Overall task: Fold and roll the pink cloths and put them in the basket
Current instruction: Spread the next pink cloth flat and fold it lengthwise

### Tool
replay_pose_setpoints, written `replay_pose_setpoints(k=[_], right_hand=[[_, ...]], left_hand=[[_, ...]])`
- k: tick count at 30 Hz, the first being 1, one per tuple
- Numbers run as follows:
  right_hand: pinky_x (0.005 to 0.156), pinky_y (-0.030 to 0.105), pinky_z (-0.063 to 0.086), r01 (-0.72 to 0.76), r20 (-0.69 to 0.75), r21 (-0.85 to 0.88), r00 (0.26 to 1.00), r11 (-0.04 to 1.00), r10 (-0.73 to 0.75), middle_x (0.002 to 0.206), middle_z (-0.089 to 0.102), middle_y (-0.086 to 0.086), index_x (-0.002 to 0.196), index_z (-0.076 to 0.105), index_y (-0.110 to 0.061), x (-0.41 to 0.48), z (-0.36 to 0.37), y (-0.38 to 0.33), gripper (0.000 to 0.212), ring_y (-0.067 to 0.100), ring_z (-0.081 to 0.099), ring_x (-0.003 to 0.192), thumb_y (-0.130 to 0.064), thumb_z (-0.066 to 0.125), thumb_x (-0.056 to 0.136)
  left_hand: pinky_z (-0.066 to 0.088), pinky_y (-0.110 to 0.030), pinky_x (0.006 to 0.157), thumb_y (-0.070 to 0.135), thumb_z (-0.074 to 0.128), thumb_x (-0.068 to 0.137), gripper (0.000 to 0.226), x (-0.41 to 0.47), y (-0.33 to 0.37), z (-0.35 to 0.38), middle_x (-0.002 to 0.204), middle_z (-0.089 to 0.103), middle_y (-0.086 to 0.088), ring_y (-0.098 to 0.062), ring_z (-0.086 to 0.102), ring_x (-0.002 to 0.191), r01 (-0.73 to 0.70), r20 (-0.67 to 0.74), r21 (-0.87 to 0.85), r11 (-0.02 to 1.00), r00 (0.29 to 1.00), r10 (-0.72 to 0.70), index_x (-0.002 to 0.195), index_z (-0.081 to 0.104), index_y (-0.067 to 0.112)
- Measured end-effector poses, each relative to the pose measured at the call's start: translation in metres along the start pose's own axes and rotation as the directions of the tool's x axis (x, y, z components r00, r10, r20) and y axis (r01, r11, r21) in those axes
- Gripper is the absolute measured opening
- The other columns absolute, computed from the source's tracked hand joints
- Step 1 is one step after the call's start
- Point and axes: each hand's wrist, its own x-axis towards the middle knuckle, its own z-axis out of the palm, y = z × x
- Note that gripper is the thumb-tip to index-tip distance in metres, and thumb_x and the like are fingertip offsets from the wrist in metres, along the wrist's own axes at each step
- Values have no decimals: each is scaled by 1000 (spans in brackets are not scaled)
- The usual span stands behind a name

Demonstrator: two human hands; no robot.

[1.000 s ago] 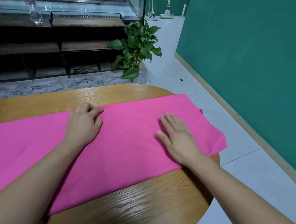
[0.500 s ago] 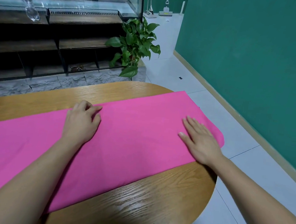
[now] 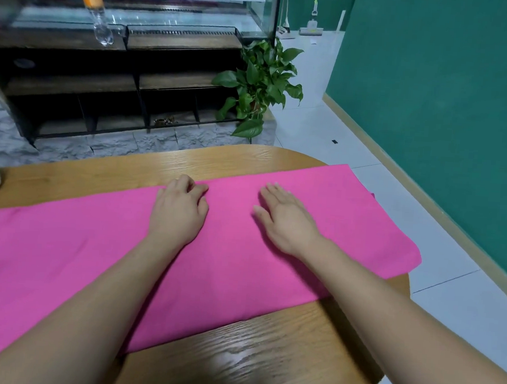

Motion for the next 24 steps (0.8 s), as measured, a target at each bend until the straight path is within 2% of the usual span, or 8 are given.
replay_pose_setpoints(k=[4,8,13,16,18,21,24], right_hand=[[131,42,16,142,8,54,990,988,-143,172,28,9,163,33,-10,52,26,-56,57,22,19,161,-39,35,113],[127,41,25,191,-28,141,982,971,-189,163,45,11,155,45,-7,74,46,-90,47,25,33,155,-27,38,113],[129,39,22,163,-57,133,986,978,-157,166,41,5,159,43,-13,75,59,-89,55,19,30,157,-42,36,113],[130,38,18,171,-35,105,985,980,-168,169,34,3,162,39,-16,76,60,-86,59,16,26,159,-48,34,112],[131,37,17,168,-35,98,986,981,-165,170,33,2,163,37,-17,76,60,-87,60,15,24,159,-49,33,112],[131,36,16,167,-38,90,986,982,-164,171,31,0,163,37,-18,76,61,-86,60,14,22,160,-49,34,112],[130,35,14,162,-39,88,986,983,-159,171,30,-1,163,38,-19,76,62,-85,59,14,22,160,-49,35,112]], left_hand=[[45,-45,83,32,57,97,35,-2,0,-5,111,58,-2,-27,56,104,7,27,1,1000,1000,-7,128,71,23],[43,-43,82,34,50,103,30,-5,-4,-4,121,60,1,-26,56,111,33,63,15,999,997,-34,123,70,22],[43,-44,96,39,44,107,41,-11,-20,-6,145,57,4,-22,51,133,47,143,-34,998,989,-41,142,61,29],[39,-48,114,52,30,107,54,-18,-38,-12,163,43,4,-19,38,151,50,237,-14,999,970,-46,156,46,36],[29,-48,124,54,26,108,57,-23,-56,-19,171,31,5,-18,25,158,73,294,16,997,953,-74,162,36,37],[14,-46,131,59,21,109,61,-33,-86,-33,175,13,7,-18,9,162,112,345,70,991,930,-129,166,21,39],[9,-45,131,66,15,106,66,-45,-117,-48,176,3,8,-17,1,163,154,365,115,981,912,-186,167,11,41]])
